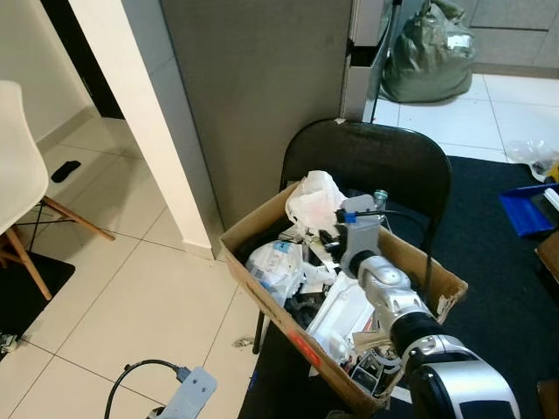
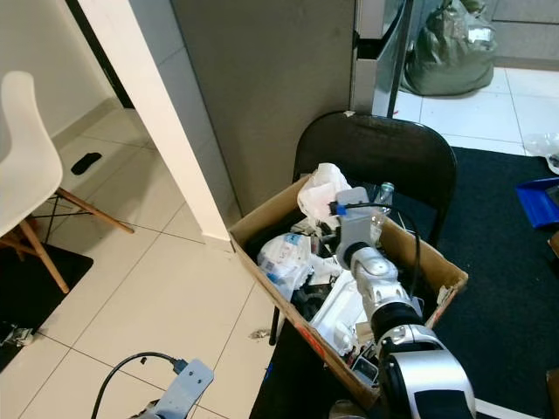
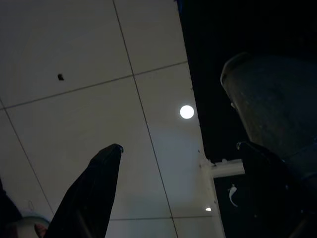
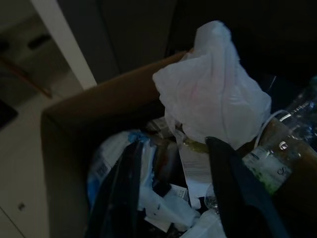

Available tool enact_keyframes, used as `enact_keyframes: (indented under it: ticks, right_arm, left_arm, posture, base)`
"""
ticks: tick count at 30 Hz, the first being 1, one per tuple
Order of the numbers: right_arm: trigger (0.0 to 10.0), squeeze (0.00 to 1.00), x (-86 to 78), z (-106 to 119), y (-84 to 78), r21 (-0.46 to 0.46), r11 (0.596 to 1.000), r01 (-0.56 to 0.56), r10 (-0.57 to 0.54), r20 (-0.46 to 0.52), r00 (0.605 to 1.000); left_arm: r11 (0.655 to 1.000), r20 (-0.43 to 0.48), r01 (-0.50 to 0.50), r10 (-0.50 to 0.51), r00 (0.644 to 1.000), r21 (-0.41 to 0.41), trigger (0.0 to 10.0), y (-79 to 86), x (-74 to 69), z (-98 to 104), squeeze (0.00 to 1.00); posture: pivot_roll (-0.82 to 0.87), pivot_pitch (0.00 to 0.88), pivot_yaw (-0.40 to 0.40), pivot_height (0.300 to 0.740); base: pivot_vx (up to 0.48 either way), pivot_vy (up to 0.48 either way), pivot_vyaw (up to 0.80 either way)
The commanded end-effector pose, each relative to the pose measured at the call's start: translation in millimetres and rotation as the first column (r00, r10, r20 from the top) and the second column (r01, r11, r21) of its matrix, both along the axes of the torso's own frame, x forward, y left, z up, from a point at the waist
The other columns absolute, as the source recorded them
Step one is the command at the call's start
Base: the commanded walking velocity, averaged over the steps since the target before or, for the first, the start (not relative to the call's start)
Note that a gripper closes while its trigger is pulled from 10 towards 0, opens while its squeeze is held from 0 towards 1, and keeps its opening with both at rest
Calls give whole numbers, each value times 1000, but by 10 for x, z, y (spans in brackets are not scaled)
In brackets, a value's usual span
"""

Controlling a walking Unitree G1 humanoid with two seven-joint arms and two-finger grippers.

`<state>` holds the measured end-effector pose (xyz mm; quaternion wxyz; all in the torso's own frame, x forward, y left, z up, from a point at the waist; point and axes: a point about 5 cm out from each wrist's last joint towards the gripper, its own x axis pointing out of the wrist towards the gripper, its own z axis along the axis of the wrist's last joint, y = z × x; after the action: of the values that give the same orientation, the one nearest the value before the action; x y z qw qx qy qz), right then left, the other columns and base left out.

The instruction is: Picking trash to rubbish bin

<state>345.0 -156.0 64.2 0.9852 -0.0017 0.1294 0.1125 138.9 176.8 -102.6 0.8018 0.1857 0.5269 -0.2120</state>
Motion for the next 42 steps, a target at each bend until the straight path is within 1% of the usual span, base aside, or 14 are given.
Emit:
enact_keyframes:
  ticks: [1,2,3,7,8,10,22,26,30,35,36,37,39,42]
  right_arm:
    - [10000,1000,-37,-57,26,65,998,2,0,-23,1000]
    - [10000,1000,-37,-57,26,65,998,2,0,-23,1000]
    - [10000,0,-55,-61,85,175,983,-48,54,-30,998]
    - [10000,0,-100,-70,179,334,933,-137,154,-27,988]
    - [10000,0,-186,-102,254,442,864,-241,277,-18,961]
    - [10000,0,-229,-115,282,477,831,-286,330,-8,944]
    - [10000,0,-1078,-492,106,772,423,-474,743,4,669]
    - [10000,0,-1271,-597,18,782,417,-464,785,-52,617]
    - [10000,0,-1334,-690,-31,769,462,-442,779,-114,617]
    - [10000,0,-1395,-771,-118,759,524,-386,741,-183,647]
    - [10000,0,-1406,-842,-159,735,588,-337,695,-245,676]
    - [10000,0,-1406,-842,-159,735,588,-337,695,-245,676]
    - [10000,0,-1500,-994,-231,710,667,-227,614,-351,707]
    - [10000,0,-1617,-1051,-240,736,650,-187,618,-369,694]
  left_arm:
    - [1000,-19,-3,4,1000,14,10000,38,-52,-16,0]
    - [1000,-19,-3,4,1000,14,10000,38,-52,-16,0]
    - [1000,-21,-6,7,1000,17,10000,43,-62,-19,0]
    - [1000,-24,-11,11,1000,21,10000,47,-75,-24,0]
    - [999,-24,-22,23,999,23,10000,48,-81,-26,0]
    - [999,-25,-29,29,999,23,10000,49,-84,-28,0]
    - [999,-26,-12,12,1000,33,10000,25,-103,-37,0]
    - [999,-31,-7,8,999,40,10000,31,-113,-41,0]
    - [999,-33,0,1,999,43,10000,31,-117,-42,0]
    - [999,-34,9,-7,999,44,10000,17,-119,-44,0]
    - [999,-33,13,-11,999,44,10000,10,-117,-44,0]
    - [999,-33,13,-11,999,44,10000,10,-117,-44,0]
    - [999,-31,18,-16,999,44,10000,-1,-104,-41,0]
    - [999,-28,19,-17,999,46,10000,-1,-89,-37,0]
  posture:
    - [-42,0,70,740]
    - [-42,0,70,740]
    - [-46,8,76,740]
    - [-49,10,77,740]
    - [-48,12,76,740]
    - [-48,12,76,740]
    - [-51,24,76,740]
    - [-51,24,76,740]
    - [-51,24,76,740]
    - [-57,28,80,740]
    - [-57,28,80,740]
    - [-57,28,80,740]
    - [-60,25,82,740]
    - [-62,26,83,740]
  base:
    - [0,0,0]
    - [0,0,0]
    - [0,0,0]
    - [0,0,0]
    - [0,0,0]
    - [0,0,0]
    - [0,0,0]
    - [0,0,0]
    - [0,0,0]
    - [-171,0,0]
    - [-307,0,0]
    - [-307,0,0]
    - [-313,0,0]
    - [-314,0,0]
